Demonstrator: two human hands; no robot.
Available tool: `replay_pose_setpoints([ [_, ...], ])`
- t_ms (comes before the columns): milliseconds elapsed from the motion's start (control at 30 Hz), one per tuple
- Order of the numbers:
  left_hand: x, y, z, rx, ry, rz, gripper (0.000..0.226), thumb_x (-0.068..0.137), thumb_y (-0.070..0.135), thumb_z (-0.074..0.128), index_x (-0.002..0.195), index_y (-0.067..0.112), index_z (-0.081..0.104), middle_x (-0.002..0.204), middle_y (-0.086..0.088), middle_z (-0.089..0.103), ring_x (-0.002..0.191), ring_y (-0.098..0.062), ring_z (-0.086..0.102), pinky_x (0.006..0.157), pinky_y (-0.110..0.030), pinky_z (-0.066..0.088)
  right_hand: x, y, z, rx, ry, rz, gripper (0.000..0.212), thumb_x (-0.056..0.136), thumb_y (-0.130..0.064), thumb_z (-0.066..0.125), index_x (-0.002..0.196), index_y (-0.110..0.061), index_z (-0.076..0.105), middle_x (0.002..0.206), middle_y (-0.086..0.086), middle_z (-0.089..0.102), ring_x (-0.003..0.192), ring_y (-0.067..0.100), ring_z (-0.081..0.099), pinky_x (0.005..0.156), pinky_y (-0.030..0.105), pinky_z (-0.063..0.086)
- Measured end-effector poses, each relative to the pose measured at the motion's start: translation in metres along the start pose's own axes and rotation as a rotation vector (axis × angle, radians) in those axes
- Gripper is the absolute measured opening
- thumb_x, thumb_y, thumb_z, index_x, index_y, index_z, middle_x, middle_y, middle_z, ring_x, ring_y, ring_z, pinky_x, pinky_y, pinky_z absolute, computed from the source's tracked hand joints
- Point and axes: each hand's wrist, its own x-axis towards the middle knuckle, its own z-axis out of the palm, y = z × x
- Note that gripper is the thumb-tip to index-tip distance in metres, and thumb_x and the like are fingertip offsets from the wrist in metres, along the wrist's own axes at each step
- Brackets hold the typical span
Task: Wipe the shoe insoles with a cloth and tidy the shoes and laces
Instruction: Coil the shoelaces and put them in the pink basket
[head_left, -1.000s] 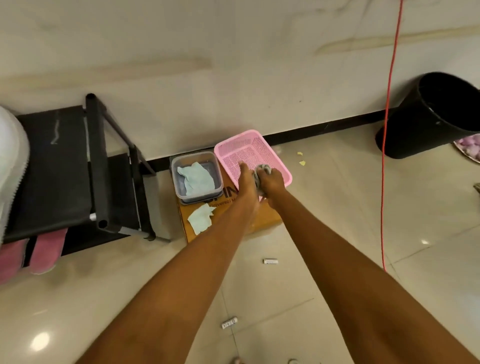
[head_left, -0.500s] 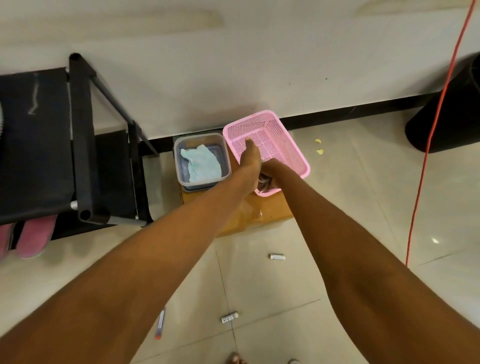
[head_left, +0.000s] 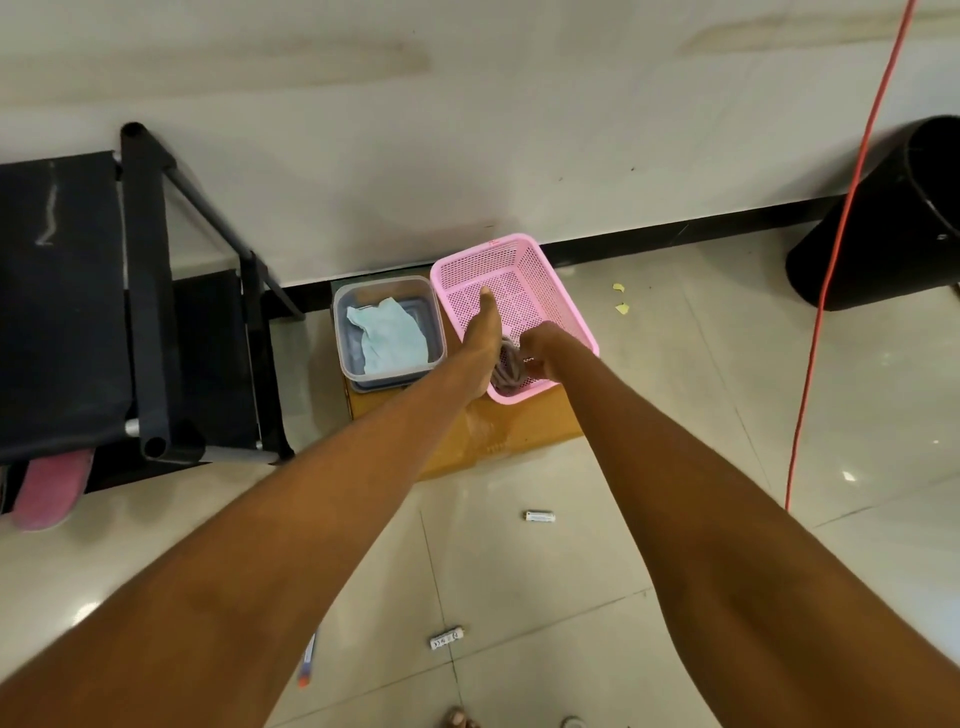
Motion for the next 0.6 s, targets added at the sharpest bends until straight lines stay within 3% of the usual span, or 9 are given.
replay_pose_setpoints([
  [100, -0.003, 0.0, 0.005, -0.011, 0.016, -0.026, 0.055, 0.099, 0.051, 0.02, 0.139, 0.017, 0.037, 0.138, -0.01, 0.048, 0.116, -0.025, 0.052, 0.099, -0.032, 0.04, 0.0, 0.006, -0.001, 0.045, 0.012, -0.025, 0.011, 0.092, -0.002, 0.044, 0.082, 0.0, 0.048, 0.096, 0.018, 0.052, 0.104, 0.035, 0.06, 0.093, 0.042, 0.051],
  [200, -0.012, -0.002, 0.01, -0.02, 0.027, -0.001, 0.052, 0.1, 0.047, 0.023, 0.14, 0.016, 0.035, 0.13, -0.008, 0.053, 0.115, -0.023, 0.054, 0.096, -0.029, 0.042, -0.01, 0.012, -0.002, 0.137, 0.092, -0.083, 0.024, 0.092, -0.003, 0.043, 0.068, -0.003, 0.046, 0.076, 0.012, 0.05, 0.072, 0.024, 0.054, 0.068, 0.03, 0.049],
  [267, -0.029, -0.002, 0.013, -0.02, 0.051, 0.049, 0.047, 0.101, 0.043, 0.027, 0.137, 0.014, 0.038, 0.099, -0.001, 0.058, 0.087, -0.014, 0.057, 0.077, -0.02, 0.046, -0.028, 0.017, -0.002, 0.31, 0.229, -0.166, 0.018, 0.091, -0.003, 0.044, 0.086, 0.002, 0.061, 0.085, 0.011, 0.058, 0.078, 0.022, 0.054, 0.075, 0.032, 0.048],
  [300, -0.042, -0.003, 0.016, 0.001, 0.051, 0.071, 0.045, 0.102, 0.041, 0.028, 0.135, 0.013, 0.039, 0.096, 0.0, 0.057, 0.084, -0.014, 0.055, 0.075, -0.02, 0.047, -0.043, 0.023, -0.003, 0.444, 0.336, -0.201, 0.021, 0.091, -0.003, 0.044, 0.097, -0.001, 0.064, 0.096, 0.009, 0.062, 0.088, 0.021, 0.056, 0.083, 0.032, 0.048],
  [367, -0.064, -0.012, 0.025, 0.067, 0.018, 0.079, 0.042, 0.101, 0.039, 0.031, 0.132, 0.011, 0.041, 0.115, -0.009, 0.057, 0.105, -0.025, 0.056, 0.092, -0.031, 0.047, -0.084, 0.045, 0.002, 0.69, 0.526, -0.212, 0.024, 0.088, -0.004, 0.046, 0.098, -0.012, 0.065, 0.1, 0.003, 0.064, 0.093, 0.017, 0.057, 0.085, 0.028, 0.046],
  [433, -0.088, -0.034, 0.033, 0.126, -0.035, 0.083, 0.032, 0.102, 0.033, 0.035, 0.12, 0.01, 0.048, 0.11, -0.015, 0.057, 0.113, -0.032, 0.055, 0.097, -0.034, 0.045, -0.121, 0.077, 0.019, 0.847, 0.604, -0.143, 0.018, 0.083, -0.012, 0.049, 0.086, -0.023, 0.062, 0.092, 0.001, 0.065, 0.088, 0.019, 0.06, 0.082, 0.032, 0.048],
  [500, -0.12, -0.066, 0.041, 0.24, -0.118, 0.068, 0.032, 0.102, 0.032, 0.033, 0.111, 0.009, 0.053, 0.095, -0.013, 0.059, 0.097, -0.028, 0.06, 0.085, -0.025, 0.05, -0.155, 0.12, 0.035, 0.982, 0.624, -0.008, 0.013, 0.077, -0.021, 0.049, 0.076, -0.031, 0.058, 0.09, 0.003, 0.066, 0.088, 0.027, 0.063, 0.085, 0.043, 0.052],
  [600, -0.164, -0.124, 0.051, 0.376, -0.228, -0.052, 0.04, 0.102, 0.041, 0.026, 0.099, 0.01, 0.051, 0.089, -0.008, 0.054, 0.081, -0.02, 0.055, 0.067, -0.026, 0.046, -0.191, 0.187, 0.053, 1.085, 0.626, 0.196, 0.024, 0.083, -0.015, 0.048, 0.077, -0.035, 0.058, 0.098, 0.005, 0.067, 0.094, 0.031, 0.063, 0.087, 0.049, 0.051],
])
